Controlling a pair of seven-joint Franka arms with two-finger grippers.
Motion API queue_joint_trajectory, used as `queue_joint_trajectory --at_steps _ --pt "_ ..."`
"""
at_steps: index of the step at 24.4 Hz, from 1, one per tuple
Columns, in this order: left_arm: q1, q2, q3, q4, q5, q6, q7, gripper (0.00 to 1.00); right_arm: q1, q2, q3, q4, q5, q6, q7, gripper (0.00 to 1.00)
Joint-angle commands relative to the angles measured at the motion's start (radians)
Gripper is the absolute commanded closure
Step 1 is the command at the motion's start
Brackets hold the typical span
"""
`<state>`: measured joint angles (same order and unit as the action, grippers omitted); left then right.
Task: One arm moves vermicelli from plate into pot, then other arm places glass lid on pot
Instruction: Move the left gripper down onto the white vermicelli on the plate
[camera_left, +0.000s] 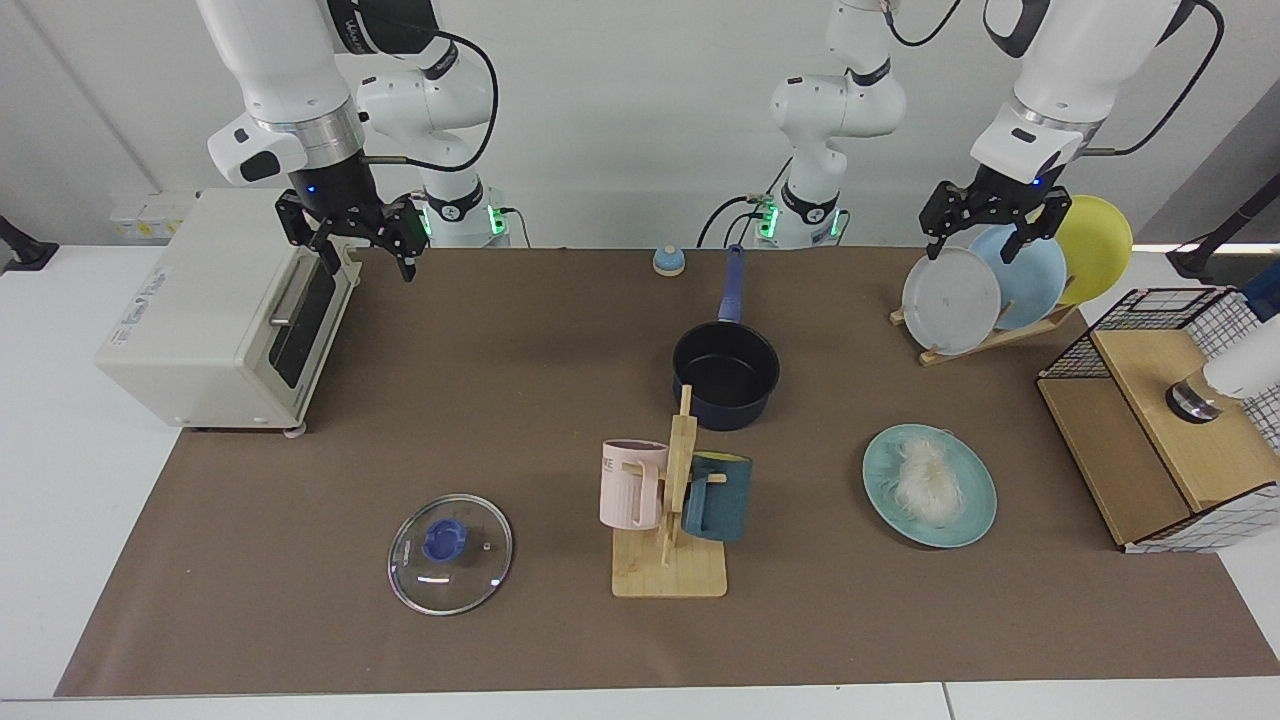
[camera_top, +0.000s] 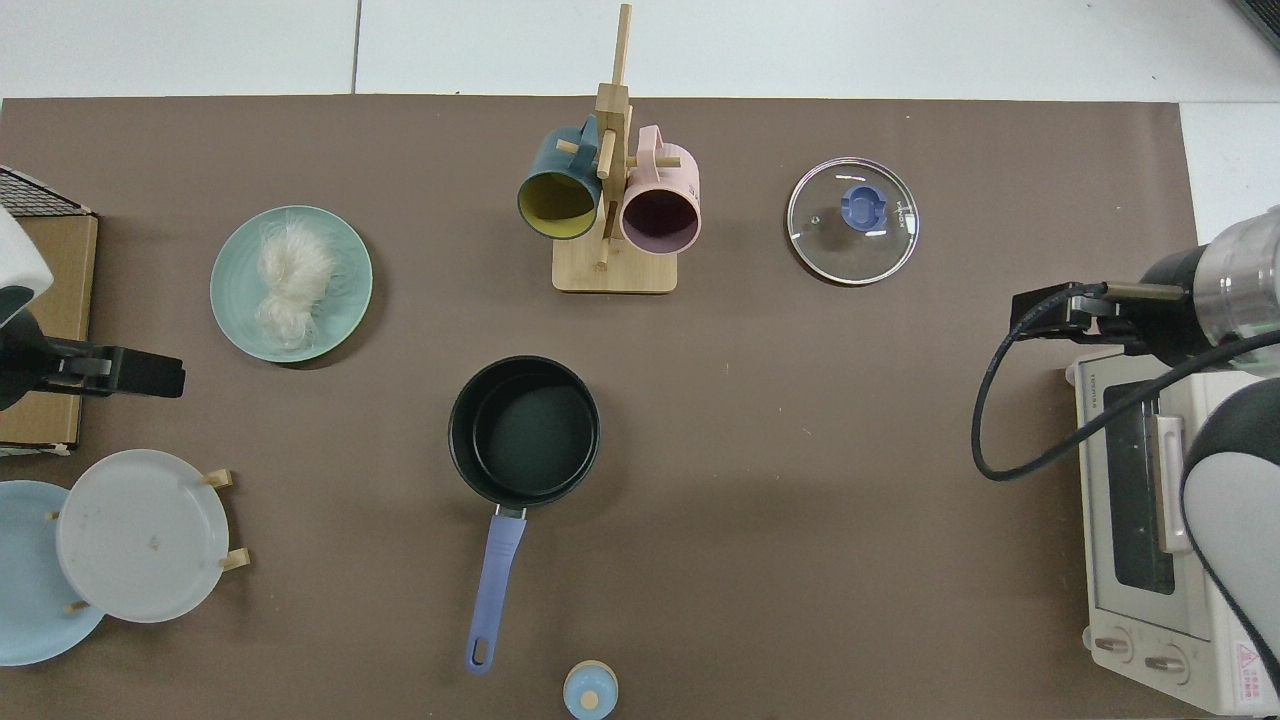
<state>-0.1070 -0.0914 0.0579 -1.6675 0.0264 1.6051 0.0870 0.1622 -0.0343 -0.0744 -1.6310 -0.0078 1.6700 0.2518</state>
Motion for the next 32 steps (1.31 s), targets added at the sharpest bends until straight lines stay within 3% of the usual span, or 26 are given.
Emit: queue_joint_trajectory --at_steps 1,11,18,32 --pt "0.009 0.012 -0.007 0.017 -0.008 0.002 -0.01 0.0 -0.021 -0.007 0.008 -0.004 0.025 0.01 -0.029 0.01" --pt "0.015 0.03 -0.007 0.025 -0.06 0.093 -0.012 0.0 -0.021 -0.007 0.008 -0.004 0.023 0.01 -0.029 0.01" --pt "0.013 0.206 -0.013 0.17 -0.048 0.107 0.0 0.0 -0.021 -0.007 0.008 -0.004 0.023 0.01 -0.029 0.01" --pt "0.02 0.452 -0.007 0.163 -0.031 0.423 0.005 0.0 -0.021 -0.007 0.008 -0.004 0.023 0.01 -0.029 0.01"
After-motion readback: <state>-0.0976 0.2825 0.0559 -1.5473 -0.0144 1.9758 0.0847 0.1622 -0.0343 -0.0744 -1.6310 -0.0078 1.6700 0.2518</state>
